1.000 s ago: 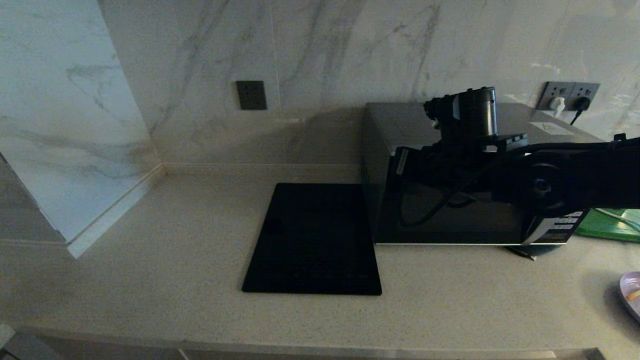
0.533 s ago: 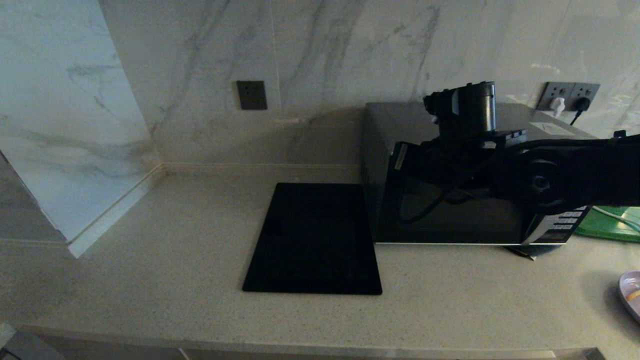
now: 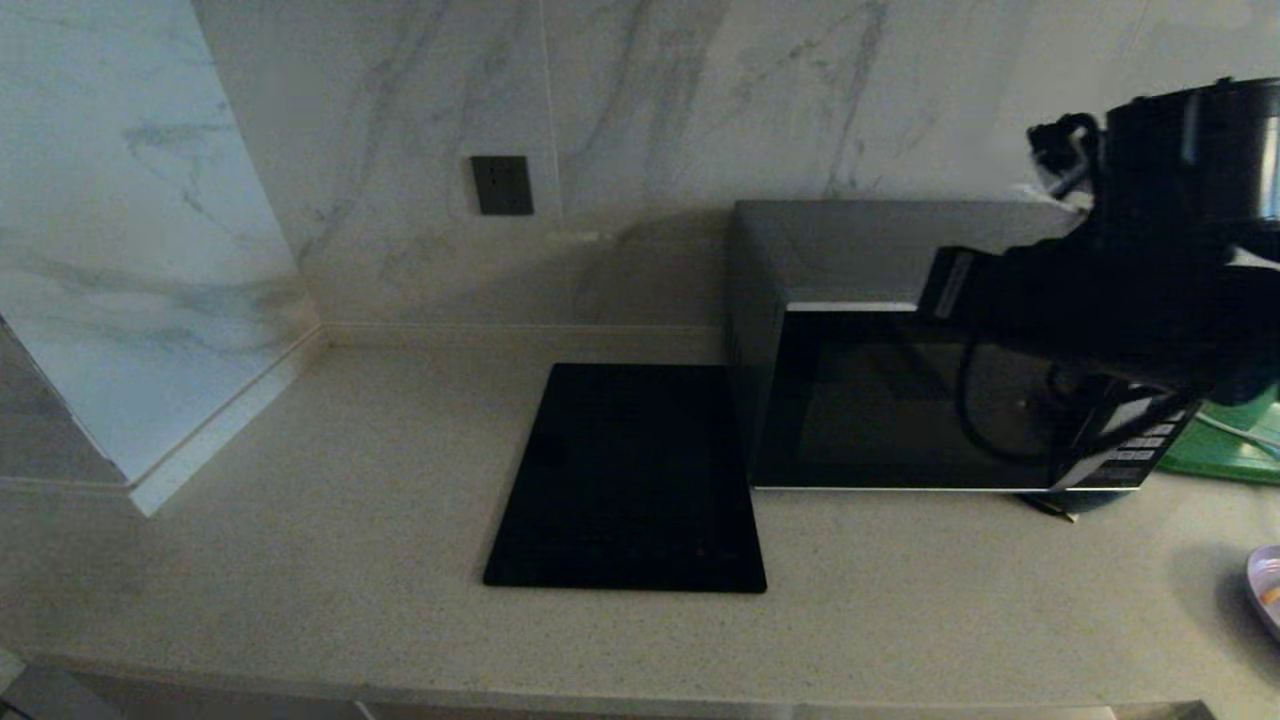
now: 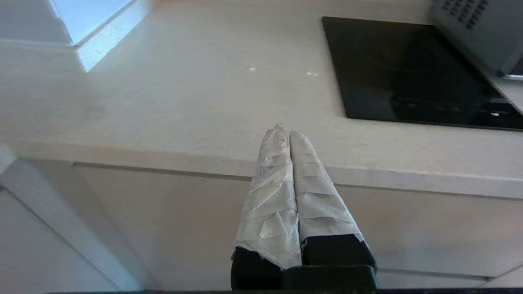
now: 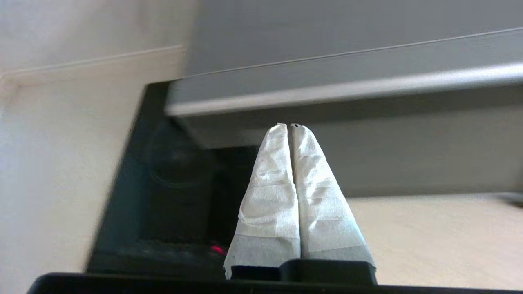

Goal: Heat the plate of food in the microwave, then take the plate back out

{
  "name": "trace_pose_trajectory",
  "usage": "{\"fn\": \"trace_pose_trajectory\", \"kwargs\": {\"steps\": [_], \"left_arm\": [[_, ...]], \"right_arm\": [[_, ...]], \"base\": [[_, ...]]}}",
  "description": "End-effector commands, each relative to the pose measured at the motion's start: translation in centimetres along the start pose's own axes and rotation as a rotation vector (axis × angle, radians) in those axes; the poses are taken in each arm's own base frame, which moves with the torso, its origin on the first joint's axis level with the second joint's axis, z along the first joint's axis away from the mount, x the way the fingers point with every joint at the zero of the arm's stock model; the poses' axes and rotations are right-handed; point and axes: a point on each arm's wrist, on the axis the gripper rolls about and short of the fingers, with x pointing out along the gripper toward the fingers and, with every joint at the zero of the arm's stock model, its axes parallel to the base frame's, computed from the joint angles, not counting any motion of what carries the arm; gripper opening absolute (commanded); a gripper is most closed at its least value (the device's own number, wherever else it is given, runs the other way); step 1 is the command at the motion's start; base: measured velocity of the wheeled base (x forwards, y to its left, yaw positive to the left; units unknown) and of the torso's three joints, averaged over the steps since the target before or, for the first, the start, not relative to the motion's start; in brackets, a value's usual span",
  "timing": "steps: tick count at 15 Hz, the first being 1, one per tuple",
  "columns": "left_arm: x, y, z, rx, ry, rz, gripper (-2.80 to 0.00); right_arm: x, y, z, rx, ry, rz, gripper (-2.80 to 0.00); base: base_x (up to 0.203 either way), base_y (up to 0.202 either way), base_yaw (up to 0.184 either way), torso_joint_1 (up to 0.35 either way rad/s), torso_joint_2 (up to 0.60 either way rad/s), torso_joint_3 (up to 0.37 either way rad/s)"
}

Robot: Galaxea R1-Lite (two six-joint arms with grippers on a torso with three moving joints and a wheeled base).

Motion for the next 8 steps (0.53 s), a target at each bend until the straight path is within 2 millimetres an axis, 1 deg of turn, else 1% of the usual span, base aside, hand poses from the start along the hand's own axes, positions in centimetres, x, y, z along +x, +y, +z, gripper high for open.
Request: {"fn": "trace_pose_trajectory", "kwargs": {"steps": [1, 3, 5, 6, 8], "left_arm": [[0.0, 0.0, 0.0, -0.001, 0.001, 0.002, -2.8], [0.0, 0.0, 0.0, -0.001, 0.0, 0.002, -2.8], [0.0, 0.0, 0.0, -0.001, 0.0, 0.001, -2.8], [0.0, 0.0, 0.0, -0.001, 0.001, 0.002, -2.8], [0.0, 0.0, 0.0, -0.001, 0.001, 0.002, -2.8]], "right_arm": [[-7.6, -3.3, 2.7, 0.018, -0.124, -0.001, -2.8], [-11.8, -6.0, 3.3, -0.004, -0.2, -0.053, -2.8], [-15.6, -8.3, 2.9, -0.024, -0.271, -0.109, -2.8], [-17.5, -9.2, 2.2, -0.033, -0.301, -0.131, -2.8], [-20.8, -10.8, 0.1, -0.055, -0.354, -0.177, -2.8]], "base": [[0.0, 0.0, 0.0, 0.0, 0.0, 0.0], [0.0, 0.0, 0.0, 0.0, 0.0, 0.0], [0.0, 0.0, 0.0, 0.0, 0.0, 0.0], [0.0, 0.0, 0.0, 0.0, 0.0, 0.0], [0.0, 0.0, 0.0, 0.0, 0.0, 0.0]]}}
